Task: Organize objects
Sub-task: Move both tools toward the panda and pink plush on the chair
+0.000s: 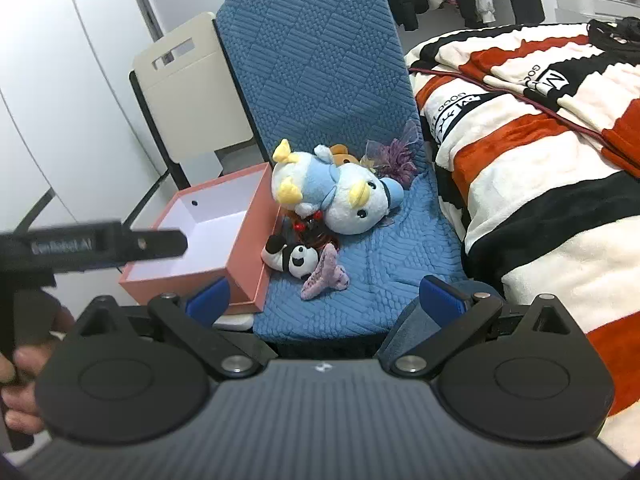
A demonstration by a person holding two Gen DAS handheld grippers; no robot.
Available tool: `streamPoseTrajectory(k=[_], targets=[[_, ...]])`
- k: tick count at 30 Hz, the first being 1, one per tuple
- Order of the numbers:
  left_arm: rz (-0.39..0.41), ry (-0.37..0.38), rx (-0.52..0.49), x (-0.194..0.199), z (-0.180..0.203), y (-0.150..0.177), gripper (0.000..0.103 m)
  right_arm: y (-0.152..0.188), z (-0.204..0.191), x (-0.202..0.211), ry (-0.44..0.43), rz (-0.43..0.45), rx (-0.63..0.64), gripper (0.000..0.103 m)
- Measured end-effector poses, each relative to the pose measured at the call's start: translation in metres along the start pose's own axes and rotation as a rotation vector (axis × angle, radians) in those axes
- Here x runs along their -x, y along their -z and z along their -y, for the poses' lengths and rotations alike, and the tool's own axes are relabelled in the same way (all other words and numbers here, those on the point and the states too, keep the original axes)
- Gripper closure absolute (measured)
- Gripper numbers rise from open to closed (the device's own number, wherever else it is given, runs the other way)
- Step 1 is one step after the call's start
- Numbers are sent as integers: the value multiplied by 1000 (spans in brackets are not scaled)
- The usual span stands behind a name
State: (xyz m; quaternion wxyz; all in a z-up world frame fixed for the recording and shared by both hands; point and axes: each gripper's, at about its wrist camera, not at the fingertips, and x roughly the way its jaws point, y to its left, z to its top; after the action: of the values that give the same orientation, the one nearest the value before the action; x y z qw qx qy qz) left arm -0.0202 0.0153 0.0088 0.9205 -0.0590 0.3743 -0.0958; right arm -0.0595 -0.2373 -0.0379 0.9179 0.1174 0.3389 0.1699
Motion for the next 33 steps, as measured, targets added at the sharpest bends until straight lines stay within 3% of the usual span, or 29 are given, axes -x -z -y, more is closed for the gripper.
streamPoseTrajectory(k=[13, 24, 26, 33], targets=[[-44, 12, 25, -28, -25, 8, 4, 13, -7, -22, -62, -24, 31, 0], [-49, 33, -6, -56, -20, 10, 5, 10, -3, -51, -88, -42, 52, 0], [-66, 60, -43, -63, -19, 10, 8, 8, -2, -56, -86, -40, 62, 0], [-79, 58, -15, -93, -23, 8, 17, 5, 6, -80, -73, -29, 71, 0]])
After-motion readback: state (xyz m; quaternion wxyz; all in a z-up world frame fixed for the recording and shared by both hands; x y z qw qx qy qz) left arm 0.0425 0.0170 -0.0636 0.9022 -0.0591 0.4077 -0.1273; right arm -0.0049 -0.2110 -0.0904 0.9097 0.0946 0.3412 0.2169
